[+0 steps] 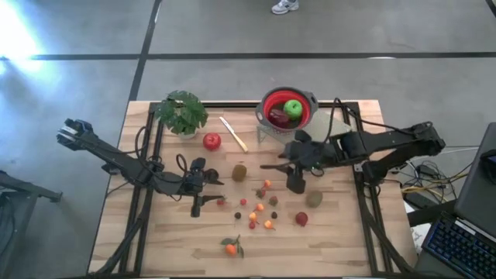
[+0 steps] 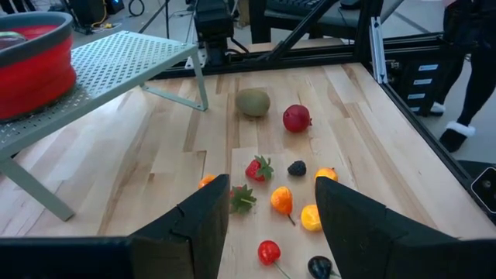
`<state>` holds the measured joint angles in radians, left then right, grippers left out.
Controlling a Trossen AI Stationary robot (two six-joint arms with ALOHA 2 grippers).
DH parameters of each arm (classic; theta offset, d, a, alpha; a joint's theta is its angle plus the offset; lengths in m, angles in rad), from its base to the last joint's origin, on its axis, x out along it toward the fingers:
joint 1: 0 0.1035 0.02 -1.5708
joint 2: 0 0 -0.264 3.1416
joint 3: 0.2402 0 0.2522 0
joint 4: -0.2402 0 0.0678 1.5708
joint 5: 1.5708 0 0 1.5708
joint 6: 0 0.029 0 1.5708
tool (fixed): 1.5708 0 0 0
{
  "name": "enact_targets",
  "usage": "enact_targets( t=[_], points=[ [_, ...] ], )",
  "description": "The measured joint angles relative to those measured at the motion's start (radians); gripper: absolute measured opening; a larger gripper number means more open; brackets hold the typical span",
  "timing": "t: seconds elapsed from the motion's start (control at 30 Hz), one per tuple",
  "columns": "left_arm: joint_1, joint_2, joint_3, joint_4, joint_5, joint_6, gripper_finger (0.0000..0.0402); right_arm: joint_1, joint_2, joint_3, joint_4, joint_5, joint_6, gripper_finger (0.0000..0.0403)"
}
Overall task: Pick & Place Fruit
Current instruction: Put the kiwi into the red gray colander on the shelf
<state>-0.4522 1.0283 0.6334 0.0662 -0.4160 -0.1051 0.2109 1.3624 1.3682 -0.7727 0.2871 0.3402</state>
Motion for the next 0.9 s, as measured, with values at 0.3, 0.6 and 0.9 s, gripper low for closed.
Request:
enact_targets(
  t=[0.3,0.6,0.9],
  points=[
    [0.0,0.0,0.0,0.0,0.0,0.0,0.0197,0.103,0.0,-0.058,0.005,0.0,0.073,0.0158],
    [0.0,0.0,0.0,0.0,0.0,0.0,0.0197,0.179,0.0,-0.157,0.021,0.001,0.18,0.0136],
    [0.0,0.0,0.0,0.0,0.0,0.0,0.0197,0.255,0.001,-0.285,0.223,0.0,0.185,0.0125]
  ],
)
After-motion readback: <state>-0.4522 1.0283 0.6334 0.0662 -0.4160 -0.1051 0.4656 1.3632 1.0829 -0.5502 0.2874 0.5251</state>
